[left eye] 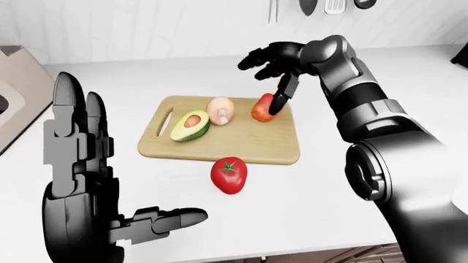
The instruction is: Place the avocado, onion, tomato and bell pepper on the cutting board.
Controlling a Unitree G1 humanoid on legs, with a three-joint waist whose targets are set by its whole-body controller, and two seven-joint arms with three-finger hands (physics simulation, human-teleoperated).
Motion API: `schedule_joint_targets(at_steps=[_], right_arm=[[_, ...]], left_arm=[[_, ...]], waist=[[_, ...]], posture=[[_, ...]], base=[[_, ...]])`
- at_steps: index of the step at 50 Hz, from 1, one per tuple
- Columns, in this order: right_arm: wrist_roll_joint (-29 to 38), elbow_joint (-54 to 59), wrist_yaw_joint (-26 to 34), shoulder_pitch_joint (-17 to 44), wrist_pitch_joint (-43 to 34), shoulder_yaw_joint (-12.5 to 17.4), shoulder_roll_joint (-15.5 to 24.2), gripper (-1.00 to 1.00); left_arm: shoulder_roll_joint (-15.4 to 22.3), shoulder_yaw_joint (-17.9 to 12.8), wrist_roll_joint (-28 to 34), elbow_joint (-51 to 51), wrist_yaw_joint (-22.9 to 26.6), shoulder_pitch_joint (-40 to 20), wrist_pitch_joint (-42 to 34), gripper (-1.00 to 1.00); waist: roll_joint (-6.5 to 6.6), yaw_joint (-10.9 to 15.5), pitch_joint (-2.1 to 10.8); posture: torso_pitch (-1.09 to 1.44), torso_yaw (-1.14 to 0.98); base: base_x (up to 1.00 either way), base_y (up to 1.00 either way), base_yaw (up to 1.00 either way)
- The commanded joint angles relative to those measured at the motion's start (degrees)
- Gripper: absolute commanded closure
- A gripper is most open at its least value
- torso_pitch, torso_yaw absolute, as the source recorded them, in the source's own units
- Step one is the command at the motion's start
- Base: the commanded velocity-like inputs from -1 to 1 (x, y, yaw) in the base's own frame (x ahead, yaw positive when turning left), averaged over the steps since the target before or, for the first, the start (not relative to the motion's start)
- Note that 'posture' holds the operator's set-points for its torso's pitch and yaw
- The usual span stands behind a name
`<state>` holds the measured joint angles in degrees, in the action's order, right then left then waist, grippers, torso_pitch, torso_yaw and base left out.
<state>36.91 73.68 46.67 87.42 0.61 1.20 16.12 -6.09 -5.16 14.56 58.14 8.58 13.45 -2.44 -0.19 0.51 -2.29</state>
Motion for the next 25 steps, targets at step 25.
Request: schedule_joint_targets(at_steps=[25], right_arm=[[5.44, -23.81, 16.65, 8.2, -4.63, -1.91, -1.1, -1.0]], left_arm=[[0.12, -0.12, -0.53, 1.86, -0.25, -0.24, 1.54, -1.0]], waist=[[0.3, -0.18, 0.51]], posture=[[0.0, 0.0]], base=[[0.0, 0.0, 0.0]])
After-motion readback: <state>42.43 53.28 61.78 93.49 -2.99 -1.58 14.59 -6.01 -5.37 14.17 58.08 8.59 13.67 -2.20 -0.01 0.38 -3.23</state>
